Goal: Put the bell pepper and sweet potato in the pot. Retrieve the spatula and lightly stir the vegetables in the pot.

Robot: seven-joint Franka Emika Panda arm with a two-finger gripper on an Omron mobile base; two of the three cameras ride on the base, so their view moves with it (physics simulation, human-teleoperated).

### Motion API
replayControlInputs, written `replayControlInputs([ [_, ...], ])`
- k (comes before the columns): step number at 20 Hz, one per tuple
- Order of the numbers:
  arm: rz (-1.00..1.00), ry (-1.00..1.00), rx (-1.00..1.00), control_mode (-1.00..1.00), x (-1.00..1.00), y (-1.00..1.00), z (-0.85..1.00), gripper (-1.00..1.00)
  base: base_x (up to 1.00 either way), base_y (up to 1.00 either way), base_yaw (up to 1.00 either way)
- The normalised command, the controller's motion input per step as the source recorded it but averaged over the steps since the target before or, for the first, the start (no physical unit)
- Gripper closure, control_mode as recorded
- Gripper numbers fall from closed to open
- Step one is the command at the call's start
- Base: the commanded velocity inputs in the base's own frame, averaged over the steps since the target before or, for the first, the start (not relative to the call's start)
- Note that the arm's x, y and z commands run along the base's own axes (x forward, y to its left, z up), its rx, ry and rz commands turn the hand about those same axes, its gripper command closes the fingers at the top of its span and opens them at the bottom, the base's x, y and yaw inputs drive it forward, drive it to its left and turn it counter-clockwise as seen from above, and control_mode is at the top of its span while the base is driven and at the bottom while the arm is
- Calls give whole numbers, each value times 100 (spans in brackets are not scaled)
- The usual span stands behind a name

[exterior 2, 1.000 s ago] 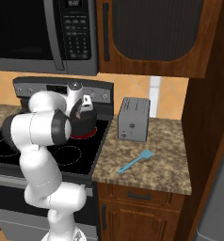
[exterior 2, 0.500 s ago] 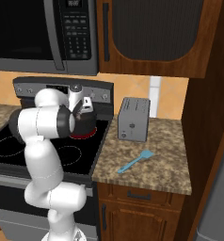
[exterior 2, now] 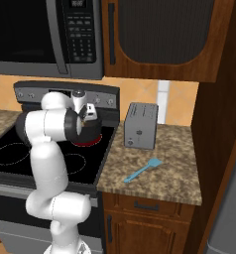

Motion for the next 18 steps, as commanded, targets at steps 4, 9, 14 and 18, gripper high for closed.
replayControlInputs([
  [4, 0, 1, 0, -100, 9, 0, -15, -100, 0, 0, 0],
  [9, 0, 2, 0, -100, 8, 0, -3, -100, 0, 0, 0],
  [14, 0, -1, 2, -100, 0, 0, 3, -100, 0, 0, 0],
  [18, -2, -11, 8, -100, -3, 0, 12, -100, 0, 0, 0],
])
